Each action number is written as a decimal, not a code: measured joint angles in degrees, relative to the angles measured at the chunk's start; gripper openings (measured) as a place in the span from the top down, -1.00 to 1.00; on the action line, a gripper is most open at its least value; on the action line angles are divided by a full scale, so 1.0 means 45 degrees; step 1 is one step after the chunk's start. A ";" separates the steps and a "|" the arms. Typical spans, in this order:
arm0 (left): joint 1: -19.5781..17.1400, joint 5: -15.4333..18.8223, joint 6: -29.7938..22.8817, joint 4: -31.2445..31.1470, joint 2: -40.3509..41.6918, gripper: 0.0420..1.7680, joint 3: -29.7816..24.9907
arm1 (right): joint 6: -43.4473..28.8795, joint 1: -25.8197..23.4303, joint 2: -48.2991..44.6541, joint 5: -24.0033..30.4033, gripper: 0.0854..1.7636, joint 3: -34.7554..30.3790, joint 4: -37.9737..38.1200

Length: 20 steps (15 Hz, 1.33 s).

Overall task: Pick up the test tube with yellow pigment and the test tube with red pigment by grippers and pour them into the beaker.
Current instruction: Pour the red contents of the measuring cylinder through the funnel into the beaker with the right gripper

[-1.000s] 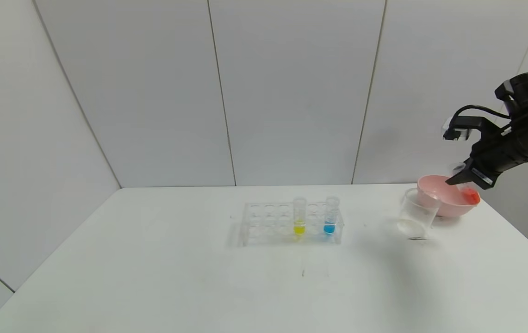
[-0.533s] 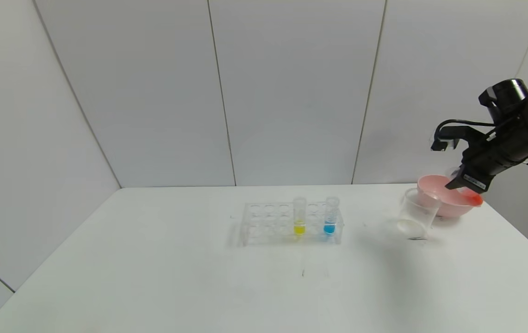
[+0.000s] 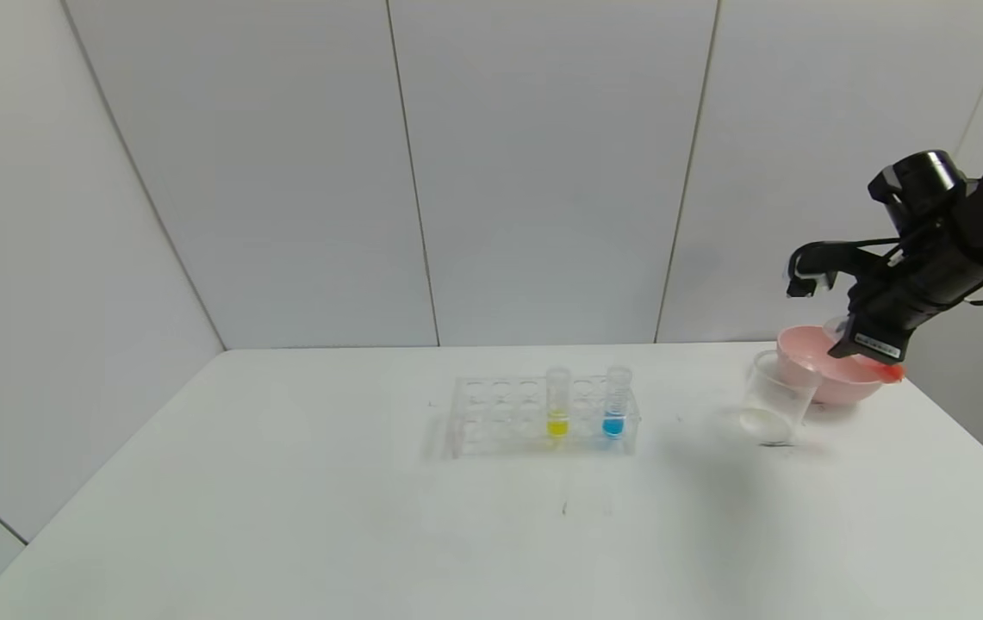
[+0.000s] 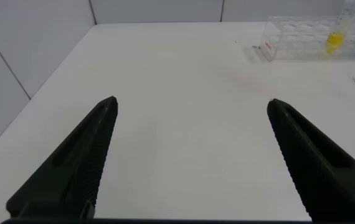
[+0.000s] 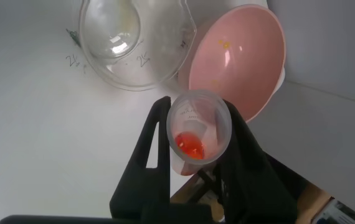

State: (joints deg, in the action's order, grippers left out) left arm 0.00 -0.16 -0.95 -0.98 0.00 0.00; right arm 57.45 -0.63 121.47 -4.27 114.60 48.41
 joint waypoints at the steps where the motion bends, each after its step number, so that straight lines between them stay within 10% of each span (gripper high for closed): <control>1: 0.0000 0.0000 0.0000 0.0000 0.0000 -0.94 0.0000 | 0.0024 0.0068 0.0027 -0.0317 0.48 0.0000 0.0098; 20: 0.0000 0.0005 0.0000 0.0000 0.0000 -0.94 0.0000 | 0.0005 0.1298 0.0656 -0.4082 0.48 -0.0005 0.0249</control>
State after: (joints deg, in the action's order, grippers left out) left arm 0.00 -0.13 -0.95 -0.98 0.00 0.00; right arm 57.48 5.21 124.42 -22.64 114.58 49.53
